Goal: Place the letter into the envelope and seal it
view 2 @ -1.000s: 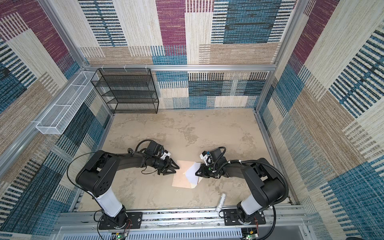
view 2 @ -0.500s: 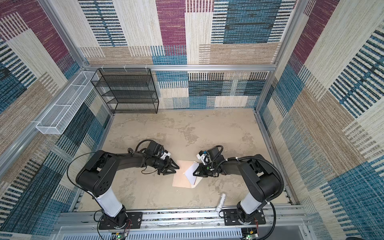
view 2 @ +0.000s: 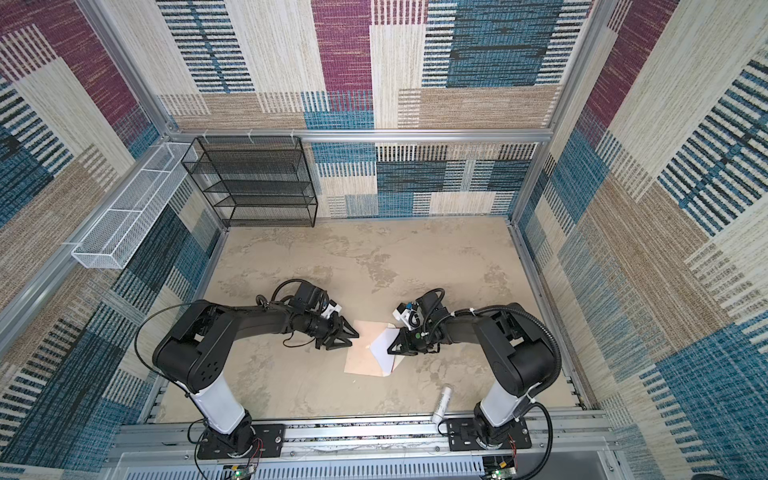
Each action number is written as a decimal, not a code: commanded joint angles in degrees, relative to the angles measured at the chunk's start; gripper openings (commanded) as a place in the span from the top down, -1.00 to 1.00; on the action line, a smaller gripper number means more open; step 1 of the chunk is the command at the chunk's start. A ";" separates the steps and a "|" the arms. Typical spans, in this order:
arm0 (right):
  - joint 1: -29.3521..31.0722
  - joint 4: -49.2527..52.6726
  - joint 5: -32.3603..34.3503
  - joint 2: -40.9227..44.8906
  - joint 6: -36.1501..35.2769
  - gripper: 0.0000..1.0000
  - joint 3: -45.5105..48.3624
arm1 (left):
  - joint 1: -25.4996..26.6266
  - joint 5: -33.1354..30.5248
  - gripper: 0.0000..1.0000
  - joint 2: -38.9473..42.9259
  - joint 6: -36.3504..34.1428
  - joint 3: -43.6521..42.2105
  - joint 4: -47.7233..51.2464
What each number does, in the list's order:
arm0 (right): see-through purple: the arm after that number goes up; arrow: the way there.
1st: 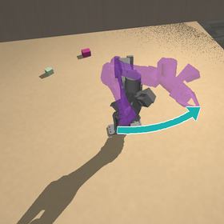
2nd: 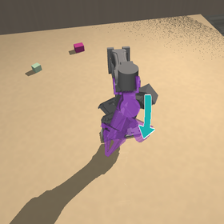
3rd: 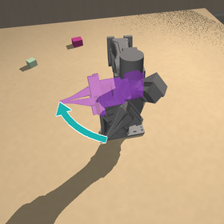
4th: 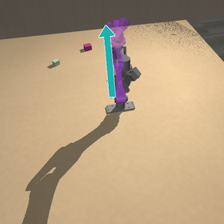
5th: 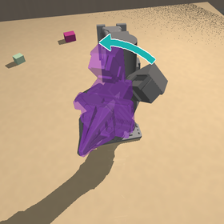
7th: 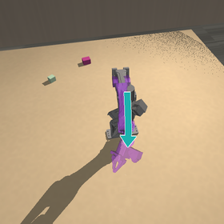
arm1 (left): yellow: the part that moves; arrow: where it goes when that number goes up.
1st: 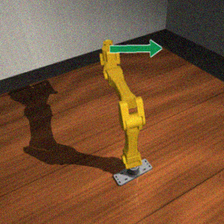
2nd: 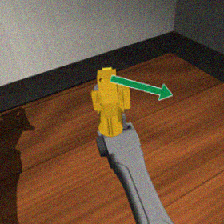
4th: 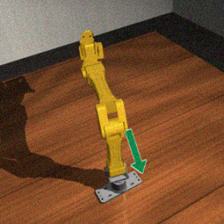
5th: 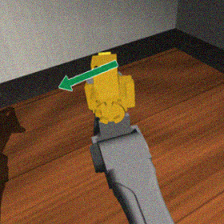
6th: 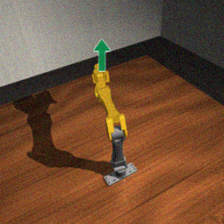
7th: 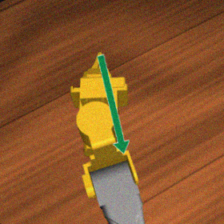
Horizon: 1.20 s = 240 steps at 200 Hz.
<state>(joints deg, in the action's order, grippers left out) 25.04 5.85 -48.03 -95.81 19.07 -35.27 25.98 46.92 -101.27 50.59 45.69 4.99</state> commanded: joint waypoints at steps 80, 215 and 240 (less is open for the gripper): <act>0.03 2.72 3.59 -1.40 0.16 0.18 -3.45 | -0.31 -4.96 0.08 -0.83 -2.41 0.78 4.68; -1.75 3.87 8.19 1.97 6.20 0.28 -3.60 | -0.67 -4.03 0.08 -2.27 -2.69 1.77 4.24; -1.75 4.16 8.63 1.24 6.58 0.25 -4.31 | -0.66 -4.03 0.07 -2.42 -2.77 1.64 3.98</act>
<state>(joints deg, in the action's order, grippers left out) 23.22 10.11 -42.72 -93.82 24.38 -39.00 25.28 49.19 -103.00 49.76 47.48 7.27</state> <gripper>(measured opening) 0.371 0.460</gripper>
